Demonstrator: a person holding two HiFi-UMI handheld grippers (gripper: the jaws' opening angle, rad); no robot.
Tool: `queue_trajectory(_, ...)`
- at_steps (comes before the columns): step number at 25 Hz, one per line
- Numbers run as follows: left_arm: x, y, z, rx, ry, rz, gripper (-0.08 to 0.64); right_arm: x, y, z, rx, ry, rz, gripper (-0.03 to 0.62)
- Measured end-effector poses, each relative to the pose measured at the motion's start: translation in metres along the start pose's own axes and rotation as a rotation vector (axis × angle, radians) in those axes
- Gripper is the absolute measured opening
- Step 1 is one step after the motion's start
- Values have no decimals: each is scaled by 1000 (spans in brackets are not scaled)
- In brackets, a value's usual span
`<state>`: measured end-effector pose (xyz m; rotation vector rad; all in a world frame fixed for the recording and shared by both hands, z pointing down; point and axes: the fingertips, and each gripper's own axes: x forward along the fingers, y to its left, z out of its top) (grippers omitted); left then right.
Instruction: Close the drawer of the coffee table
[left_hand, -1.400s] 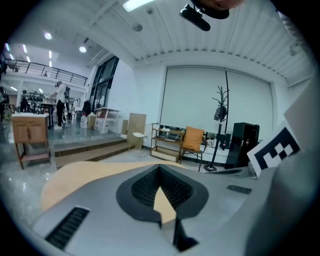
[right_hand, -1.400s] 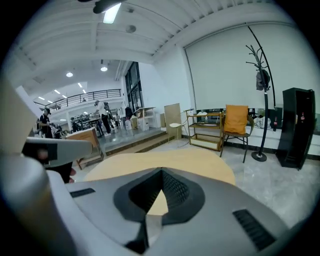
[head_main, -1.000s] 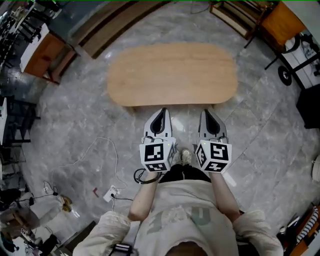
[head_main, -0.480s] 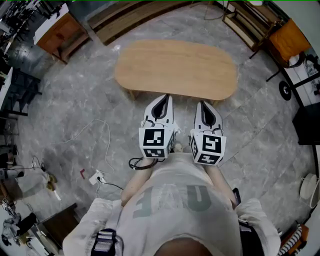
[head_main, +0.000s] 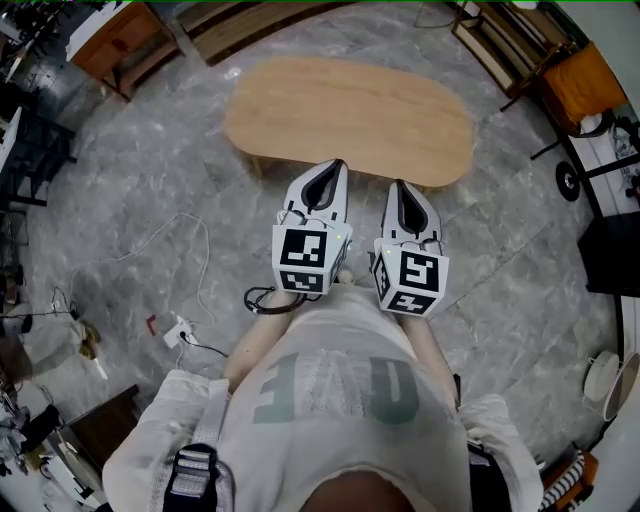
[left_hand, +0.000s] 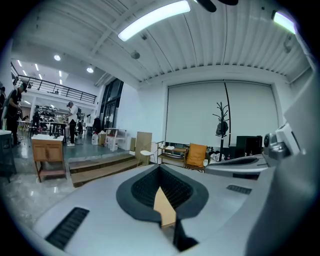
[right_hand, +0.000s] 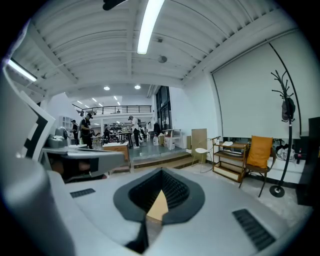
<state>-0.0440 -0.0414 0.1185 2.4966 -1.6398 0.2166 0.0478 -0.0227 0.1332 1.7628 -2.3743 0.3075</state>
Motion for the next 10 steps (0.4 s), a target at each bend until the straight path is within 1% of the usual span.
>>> queue_trajectory(4, 4, 6, 4, 2, -3, -5, 8, 6, 3, 3, -11, 8, -6, 6)
queue_trajectory(7, 7, 13, 7, -17, -3, 5, 8, 10, 3, 5, -21, 23, -4, 6)
queue_trajectory(10, 9, 17, 7, -32, 1, 5, 8, 13, 2, 6, -6, 38, -8, 6)
